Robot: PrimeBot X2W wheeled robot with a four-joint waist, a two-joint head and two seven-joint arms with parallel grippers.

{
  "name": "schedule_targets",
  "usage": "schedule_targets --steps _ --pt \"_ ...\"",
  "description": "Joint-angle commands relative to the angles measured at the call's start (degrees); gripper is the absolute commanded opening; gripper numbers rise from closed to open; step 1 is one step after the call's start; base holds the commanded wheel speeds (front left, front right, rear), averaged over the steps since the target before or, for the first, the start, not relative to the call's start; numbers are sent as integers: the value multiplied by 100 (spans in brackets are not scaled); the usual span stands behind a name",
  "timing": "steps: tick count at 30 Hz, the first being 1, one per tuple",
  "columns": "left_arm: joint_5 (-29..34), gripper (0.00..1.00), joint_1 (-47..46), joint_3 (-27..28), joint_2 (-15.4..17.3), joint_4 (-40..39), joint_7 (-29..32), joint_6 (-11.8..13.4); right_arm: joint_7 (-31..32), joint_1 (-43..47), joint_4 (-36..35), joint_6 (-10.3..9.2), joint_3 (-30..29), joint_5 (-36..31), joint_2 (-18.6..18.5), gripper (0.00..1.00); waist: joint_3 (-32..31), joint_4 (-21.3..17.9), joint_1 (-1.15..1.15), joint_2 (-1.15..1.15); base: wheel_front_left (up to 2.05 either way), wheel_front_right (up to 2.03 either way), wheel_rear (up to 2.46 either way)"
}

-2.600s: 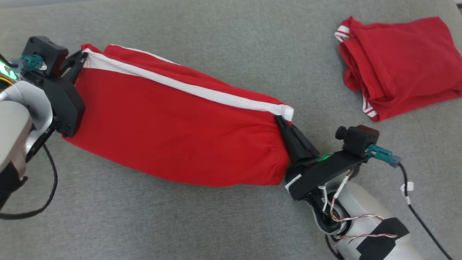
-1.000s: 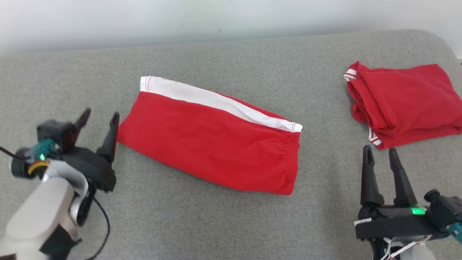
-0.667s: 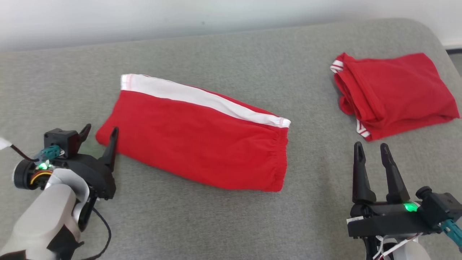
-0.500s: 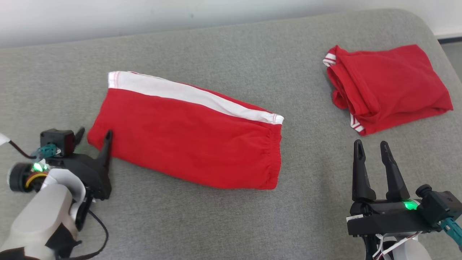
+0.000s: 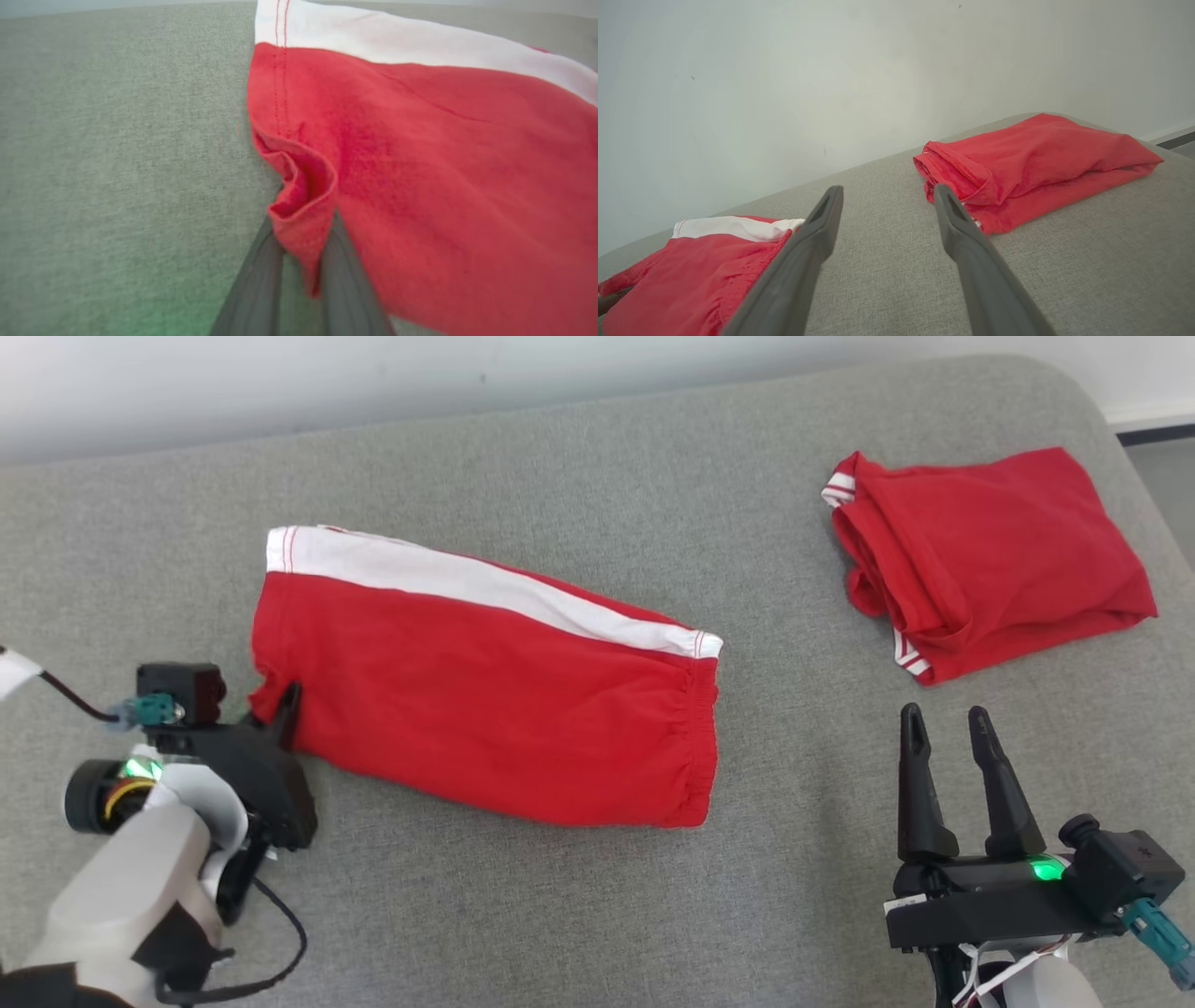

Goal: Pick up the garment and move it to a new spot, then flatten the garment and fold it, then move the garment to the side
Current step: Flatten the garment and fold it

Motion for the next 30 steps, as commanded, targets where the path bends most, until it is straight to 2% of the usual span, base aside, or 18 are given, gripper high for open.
schedule_targets --steps 1,8,18,30 --pt "-109 0 264 -100 -41 97 41 5 1 -28 13 -16 0 -6 11 100 -116 31 0 0 0 0 0" --pt "-316 0 450 -247 -170 212 -288 4 1 188 170 -16 54 127 12 100 -658 203 0 0 0 0 0" --pt "-655 0 1201 -305 -624 320 -780 3 0 603 407 -16 5 305 -12 100 -1498 717 0 0 0 0 0" --pt "-711 0 1491 -263 -707 288 -1016 3 1 860 470 -16 -46 356 -47 100 -1560 931 0 0 0 0 0"
